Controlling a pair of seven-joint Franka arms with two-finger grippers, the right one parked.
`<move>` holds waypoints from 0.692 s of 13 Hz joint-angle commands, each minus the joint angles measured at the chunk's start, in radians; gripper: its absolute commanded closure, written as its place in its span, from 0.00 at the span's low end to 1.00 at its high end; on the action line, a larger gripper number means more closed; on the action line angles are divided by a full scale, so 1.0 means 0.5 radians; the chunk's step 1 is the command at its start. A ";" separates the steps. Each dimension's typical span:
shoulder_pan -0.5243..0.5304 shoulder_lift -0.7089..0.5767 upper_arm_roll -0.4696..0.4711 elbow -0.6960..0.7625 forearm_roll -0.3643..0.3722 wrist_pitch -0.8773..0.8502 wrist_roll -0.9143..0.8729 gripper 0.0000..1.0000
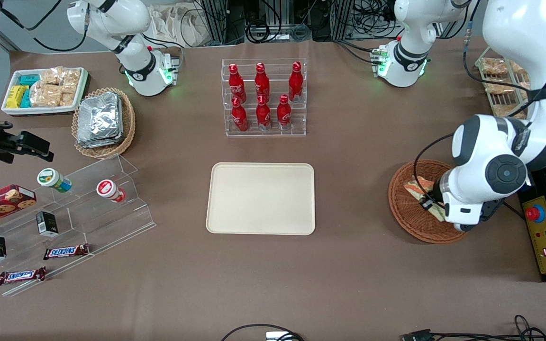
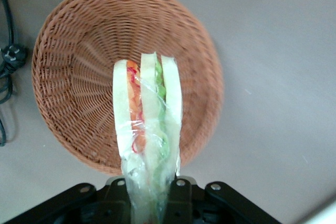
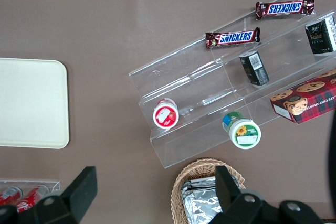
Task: Place sandwich from basket to tray
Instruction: 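Carry the held sandwich over to the cream tray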
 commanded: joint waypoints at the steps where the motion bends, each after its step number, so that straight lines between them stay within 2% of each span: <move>1: -0.144 0.103 -0.104 0.237 0.024 -0.090 0.241 1.00; 4: -0.322 0.352 -0.119 0.517 0.000 -0.087 0.570 1.00; 6: -0.500 0.545 -0.156 0.612 0.012 -0.023 0.589 1.00; 9: -0.761 0.775 -0.141 0.600 0.048 0.375 0.521 1.00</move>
